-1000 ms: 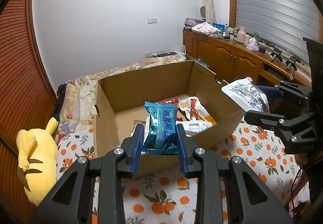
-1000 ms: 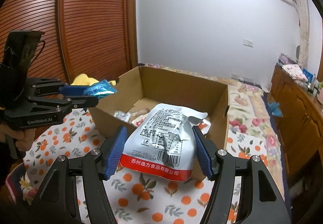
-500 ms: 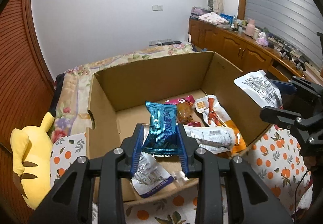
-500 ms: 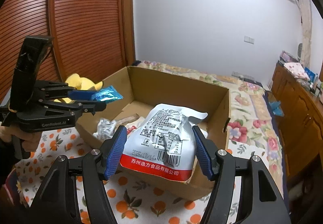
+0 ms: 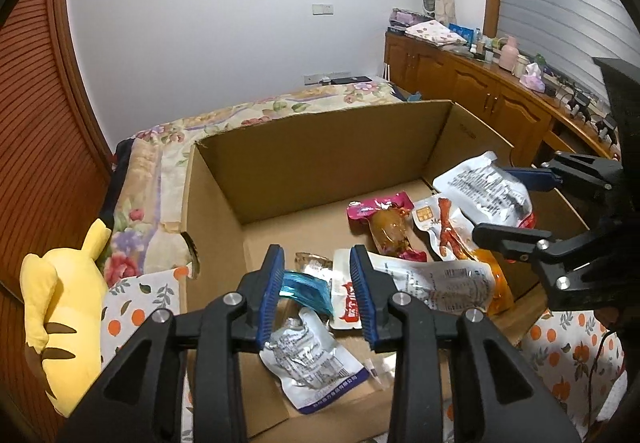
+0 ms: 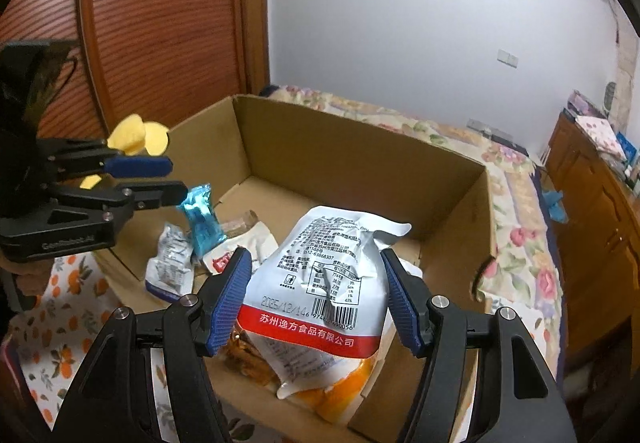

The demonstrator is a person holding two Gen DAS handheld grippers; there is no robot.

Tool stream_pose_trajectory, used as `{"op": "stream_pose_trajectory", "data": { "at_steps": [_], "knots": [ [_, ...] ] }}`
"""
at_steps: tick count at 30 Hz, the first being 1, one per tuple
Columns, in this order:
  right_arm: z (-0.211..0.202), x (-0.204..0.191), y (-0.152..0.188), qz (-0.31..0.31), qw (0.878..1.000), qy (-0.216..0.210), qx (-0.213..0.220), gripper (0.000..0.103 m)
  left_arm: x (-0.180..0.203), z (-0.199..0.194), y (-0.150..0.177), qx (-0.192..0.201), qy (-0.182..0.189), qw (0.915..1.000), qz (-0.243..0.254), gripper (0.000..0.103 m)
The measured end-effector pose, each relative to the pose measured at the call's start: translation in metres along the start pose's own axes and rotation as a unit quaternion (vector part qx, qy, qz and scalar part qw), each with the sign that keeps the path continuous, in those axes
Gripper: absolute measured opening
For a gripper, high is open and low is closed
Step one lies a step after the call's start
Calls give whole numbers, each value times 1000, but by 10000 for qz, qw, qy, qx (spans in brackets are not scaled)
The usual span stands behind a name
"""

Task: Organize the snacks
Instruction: 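Open the left tool to drop the teal snack while the right tool releases the pouch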

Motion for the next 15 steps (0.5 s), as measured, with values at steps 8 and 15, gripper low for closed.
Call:
{"op": "stream_pose_trajectory", "data": {
  "at_steps": [8,15],
  "knots": [
    [11,0,-17,-215,9994,111,-252,67,-12,-2,-8,87,-13,9999,-144,45],
    [26,3,-24,-232,9980,213,-551,68,-20,-2,-9,130,-4,9996,-244,51]
  ]
}}
Point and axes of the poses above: each gripper's, at about its wrist camera, not at the fingertips, and z roughly the way its jaws point, x to its right, y to its underside, the point moved 8 cm from there along z, roughly the way its jaws point, and after that the axes turned 8 degrees about -x, right-handed, at the moved point
